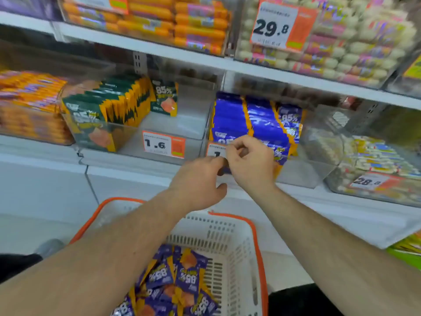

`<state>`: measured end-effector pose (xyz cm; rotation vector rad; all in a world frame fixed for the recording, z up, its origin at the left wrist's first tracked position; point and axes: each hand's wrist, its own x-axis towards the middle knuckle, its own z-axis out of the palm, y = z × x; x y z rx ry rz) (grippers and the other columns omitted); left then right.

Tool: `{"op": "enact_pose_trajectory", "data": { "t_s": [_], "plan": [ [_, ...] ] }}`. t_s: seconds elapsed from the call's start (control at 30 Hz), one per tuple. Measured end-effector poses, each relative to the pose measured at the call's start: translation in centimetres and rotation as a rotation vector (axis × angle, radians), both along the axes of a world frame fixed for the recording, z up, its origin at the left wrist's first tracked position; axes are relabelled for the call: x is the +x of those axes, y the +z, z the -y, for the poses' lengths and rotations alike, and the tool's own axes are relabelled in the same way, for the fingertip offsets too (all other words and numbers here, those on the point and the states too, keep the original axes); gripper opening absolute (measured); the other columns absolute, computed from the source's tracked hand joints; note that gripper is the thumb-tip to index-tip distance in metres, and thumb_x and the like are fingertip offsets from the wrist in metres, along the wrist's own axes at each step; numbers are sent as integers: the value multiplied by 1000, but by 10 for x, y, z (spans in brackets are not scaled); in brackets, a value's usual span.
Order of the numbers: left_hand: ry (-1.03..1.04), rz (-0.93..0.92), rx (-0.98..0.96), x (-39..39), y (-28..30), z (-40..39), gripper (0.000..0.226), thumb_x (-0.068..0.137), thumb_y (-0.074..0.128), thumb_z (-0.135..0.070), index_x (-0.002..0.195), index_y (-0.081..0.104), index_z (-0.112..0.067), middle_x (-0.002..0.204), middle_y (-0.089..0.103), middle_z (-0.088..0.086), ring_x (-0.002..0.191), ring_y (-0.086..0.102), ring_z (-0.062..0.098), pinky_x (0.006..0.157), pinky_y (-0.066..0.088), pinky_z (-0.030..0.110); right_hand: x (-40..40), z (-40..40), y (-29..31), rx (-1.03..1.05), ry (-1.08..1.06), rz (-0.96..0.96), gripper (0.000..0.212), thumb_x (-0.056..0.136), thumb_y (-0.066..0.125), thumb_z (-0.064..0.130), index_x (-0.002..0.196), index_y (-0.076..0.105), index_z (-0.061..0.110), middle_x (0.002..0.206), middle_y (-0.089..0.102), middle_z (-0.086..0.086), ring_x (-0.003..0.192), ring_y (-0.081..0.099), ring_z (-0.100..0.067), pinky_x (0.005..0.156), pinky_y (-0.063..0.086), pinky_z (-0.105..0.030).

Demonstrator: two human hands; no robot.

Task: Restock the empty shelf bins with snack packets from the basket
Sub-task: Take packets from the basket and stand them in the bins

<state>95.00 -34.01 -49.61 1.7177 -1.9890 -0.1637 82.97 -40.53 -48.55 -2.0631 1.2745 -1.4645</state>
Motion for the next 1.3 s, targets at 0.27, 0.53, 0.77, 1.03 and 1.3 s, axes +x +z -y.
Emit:
{"op": "enact_pose_trajectory", "data": {
  "t_s": [0.27,0.53,0.77,1.03,1.3],
  "plan": [
    [98,37,511,69,-97,-37,35,91,58,-28,126,58,-23,123,62,-5,103,57,15,88,48,30,40,-27,-161,639,171,-413,24,90,57,14,66,56,16,68,58,-2,67,55,-19,63,46,-32],
    [192,-91,717,97,-166,-31,29,90,54,-19,118,61,-24,114,62,-4,100,58,17,89,50,32,38,-49,-312,1086,233,-841,16,92,53,13,77,48,16,73,46,-11,62,46,-27,58,31,-37],
    [182,-100,796,104,-197,-27,28,91,55,-23,117,63,-22,106,62,-2,87,52,15,78,47,30,45,-60,-380,1090,285,-1157,114,76,73,54,156,-2,20,156,24,-11,136,39,-35,99,46,-49],
    [199,-125,842,105,-202,-28,32,90,54,-24,122,62,-21,117,64,-2,102,60,18,91,53,37,37,-84,-383,985,330,-1132,110,75,61,75,153,11,15,155,28,-11,133,43,-32,100,47,-45],
    [139,-60,815,91,-184,-34,31,88,51,-21,116,64,-22,110,66,-2,98,61,19,88,55,39,40,-94,-312,830,443,-1321,26,93,46,15,67,43,16,71,50,-2,79,62,-26,56,44,-33]
  ]
}}
